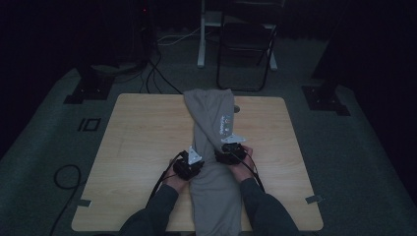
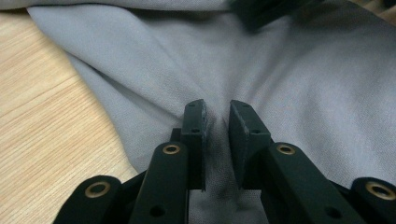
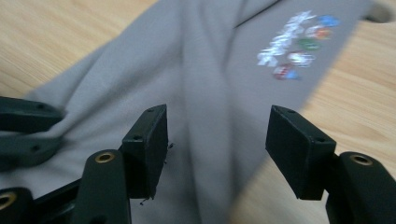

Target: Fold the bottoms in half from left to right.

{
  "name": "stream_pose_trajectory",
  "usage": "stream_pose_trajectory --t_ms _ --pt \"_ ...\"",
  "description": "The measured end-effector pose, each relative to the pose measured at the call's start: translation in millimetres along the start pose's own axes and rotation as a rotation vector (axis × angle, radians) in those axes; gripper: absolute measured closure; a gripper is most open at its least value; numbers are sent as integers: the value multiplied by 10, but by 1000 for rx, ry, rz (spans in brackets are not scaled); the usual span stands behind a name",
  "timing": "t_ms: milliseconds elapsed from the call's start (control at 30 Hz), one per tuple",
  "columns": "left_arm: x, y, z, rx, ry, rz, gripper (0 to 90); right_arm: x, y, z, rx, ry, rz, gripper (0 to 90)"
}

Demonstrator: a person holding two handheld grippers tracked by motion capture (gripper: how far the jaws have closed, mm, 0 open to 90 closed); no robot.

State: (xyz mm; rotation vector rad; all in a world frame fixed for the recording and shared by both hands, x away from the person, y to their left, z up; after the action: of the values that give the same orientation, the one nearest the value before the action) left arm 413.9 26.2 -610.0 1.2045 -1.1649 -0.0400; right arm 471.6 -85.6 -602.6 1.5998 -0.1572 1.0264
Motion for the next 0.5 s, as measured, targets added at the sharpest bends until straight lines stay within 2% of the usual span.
stream_pose_trajectory --t_ms 33,67,100,133,167,200,233,267,367,500 --pt "-2 1 0 -2 0 -1 776 0 0 0 0 0 0 413" --pt "-3 3 5 -3 2 1 783 9 -105 57 -24 -6 -24 452" --pt "-3 3 5 -3 2 1 788 9 -105 57 -24 -6 -24 452" --pt "-5 5 9 -1 2 2 791 31 -136 162 -32 -63 -27 489" --pt "-5 5 9 -1 2 2 795 31 -136 162 -32 -63 -27 489" --pt "-9 10 18 0 6 2 801 32 -153 236 -11 -106 -26 552" --pt "-9 10 18 0 6 2 805 32 -153 236 -11 -106 -26 552" --pt "-20 23 40 -7 13 3 808 20 -137 233 14 -87 -23 650" --pt "-45 53 90 -20 9 2 811 -16 -92 192 36 -66 -38 685" --pt "-115 136 244 -38 -8 1 811 -122 3 151 55 -70 -31 684"
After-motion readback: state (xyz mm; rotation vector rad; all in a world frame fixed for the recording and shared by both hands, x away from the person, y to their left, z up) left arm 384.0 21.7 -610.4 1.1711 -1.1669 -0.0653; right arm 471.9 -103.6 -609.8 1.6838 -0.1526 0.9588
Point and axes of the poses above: each handheld gripper's, and its own axes: y roughly backward along the jaws, x roughly out of its top, z roughly to its right, the point moved 10 cm from there along -y, roughly forward along the jaws, and after that the axes turned 6 degrees about -z, right-handed, at the moved point
